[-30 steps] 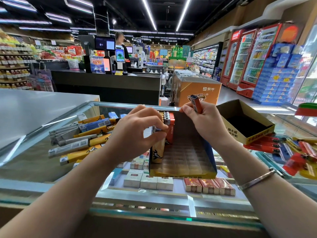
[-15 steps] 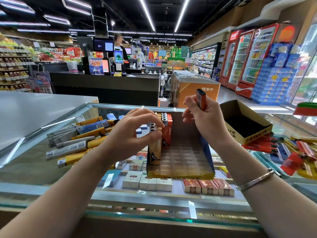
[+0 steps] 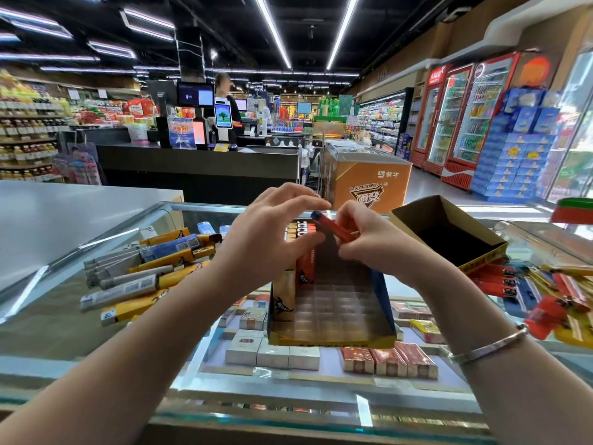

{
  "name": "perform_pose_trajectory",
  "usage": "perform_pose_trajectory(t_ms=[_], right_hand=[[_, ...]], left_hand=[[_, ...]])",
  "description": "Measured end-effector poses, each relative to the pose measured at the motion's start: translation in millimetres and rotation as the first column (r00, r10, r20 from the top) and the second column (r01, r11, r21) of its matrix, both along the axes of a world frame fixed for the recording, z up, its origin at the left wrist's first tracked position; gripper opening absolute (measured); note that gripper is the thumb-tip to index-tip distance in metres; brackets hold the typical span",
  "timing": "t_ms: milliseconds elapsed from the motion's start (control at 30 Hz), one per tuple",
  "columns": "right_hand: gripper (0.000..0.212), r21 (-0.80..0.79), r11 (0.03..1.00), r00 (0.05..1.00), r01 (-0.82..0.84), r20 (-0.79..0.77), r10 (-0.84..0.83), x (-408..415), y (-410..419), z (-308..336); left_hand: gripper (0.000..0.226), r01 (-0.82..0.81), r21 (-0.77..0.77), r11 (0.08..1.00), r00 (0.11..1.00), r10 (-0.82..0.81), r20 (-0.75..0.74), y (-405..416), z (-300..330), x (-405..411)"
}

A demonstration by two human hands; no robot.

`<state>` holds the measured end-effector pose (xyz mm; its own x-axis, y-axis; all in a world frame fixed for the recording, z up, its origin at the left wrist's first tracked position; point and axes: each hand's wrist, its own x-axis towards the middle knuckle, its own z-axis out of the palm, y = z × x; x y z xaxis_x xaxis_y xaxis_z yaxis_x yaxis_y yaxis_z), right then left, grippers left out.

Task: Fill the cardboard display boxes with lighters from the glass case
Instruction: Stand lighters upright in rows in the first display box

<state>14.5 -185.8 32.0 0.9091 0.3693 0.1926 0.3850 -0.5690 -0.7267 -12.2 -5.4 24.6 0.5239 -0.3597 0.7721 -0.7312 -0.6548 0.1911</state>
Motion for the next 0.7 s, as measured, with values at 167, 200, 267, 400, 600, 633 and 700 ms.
perform_pose_trajectory(t_ms=[167, 200, 267, 400, 600, 633, 700], right_hand=[[0.025, 0.076, 0.997, 0.997, 0.007, 0.080, -0.013, 1, -3, 0], [0.024, 0.184, 0.983, 0.994, -0.011, 0.110, -0.010, 1, -5, 2], [0.024, 0.427, 0.900, 0.989, -0.088, 0.148, 0.027, 0, -10, 6], [0.023, 0.666, 0.718, 0.976, -0.201, 0.194, 0.094, -3, -15, 12], [0.018, 0.644, 0.734, 0.975, -0.214, 0.188, 0.119, -8, -12, 13], [0.017, 0.664, 0.718, 0.977, -0.210, 0.174, 0.125, -8, -14, 13], [0.016, 0.698, 0.695, 0.984, -0.174, 0.158, 0.088, -5, -18, 13]], left_hand=[[0.018, -0.045, 0.118, 0.992, 0.998, 0.039, 0.051, -9, 11, 9], [0.017, -0.061, 0.100, 0.993, 0.997, 0.056, 0.046, -9, 14, 10], [0.012, -0.102, 0.059, 0.993, 0.995, 0.101, 0.015, -7, 17, 13], [0.016, -0.075, 0.030, 0.997, 0.993, 0.077, -0.087, -8, 20, 15], [0.026, 0.029, -0.039, 0.999, 0.984, -0.035, -0.174, -23, 24, 12], [0.027, 0.038, -0.071, 0.997, 0.978, -0.052, -0.201, -24, 24, 12], [0.036, 0.068, -0.136, 0.988, 0.956, -0.103, -0.274, -22, 24, 12]])
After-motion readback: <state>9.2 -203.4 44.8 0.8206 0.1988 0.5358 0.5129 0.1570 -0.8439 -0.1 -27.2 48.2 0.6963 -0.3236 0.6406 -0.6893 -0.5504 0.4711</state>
